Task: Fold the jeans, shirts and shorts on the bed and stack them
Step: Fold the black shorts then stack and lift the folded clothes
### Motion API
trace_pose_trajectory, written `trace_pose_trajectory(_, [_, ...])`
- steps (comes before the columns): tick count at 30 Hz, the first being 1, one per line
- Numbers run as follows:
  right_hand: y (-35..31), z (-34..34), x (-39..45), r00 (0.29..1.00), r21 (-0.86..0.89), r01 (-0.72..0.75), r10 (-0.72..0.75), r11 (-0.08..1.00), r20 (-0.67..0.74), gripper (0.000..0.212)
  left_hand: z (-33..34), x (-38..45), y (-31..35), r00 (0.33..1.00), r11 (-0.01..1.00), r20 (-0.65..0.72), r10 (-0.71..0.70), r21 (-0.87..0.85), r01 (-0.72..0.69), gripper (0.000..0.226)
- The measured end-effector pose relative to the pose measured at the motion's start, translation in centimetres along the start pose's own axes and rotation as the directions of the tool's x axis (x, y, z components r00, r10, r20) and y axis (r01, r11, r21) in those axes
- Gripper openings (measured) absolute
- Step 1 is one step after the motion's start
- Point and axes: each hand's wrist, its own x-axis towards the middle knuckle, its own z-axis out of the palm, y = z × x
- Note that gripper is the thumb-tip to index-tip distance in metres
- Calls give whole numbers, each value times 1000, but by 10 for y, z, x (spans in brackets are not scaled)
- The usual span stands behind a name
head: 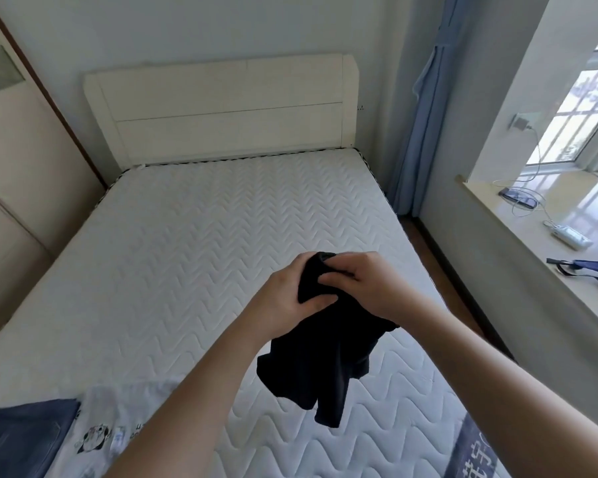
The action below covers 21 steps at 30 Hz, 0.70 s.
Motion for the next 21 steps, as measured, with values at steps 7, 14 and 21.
trace_pose_trajectory(7, [18, -17, -10, 999, 35, -28, 29, 999, -44, 15, -5, 8, -1, 993, 998, -117, -22, 62, 30, 46])
trace_pose_trajectory(14, [64, 12, -46, 977, -38, -107, 113, 993, 181, 59, -15, -8, -15, 970, 999, -239, -35, -1, 35, 35])
trace_pose_trajectory(21, [72, 37, -42, 970, 140, -165, 186, 976, -155, 21, -32, -22, -23, 990, 994, -117, -82, -75, 74, 31])
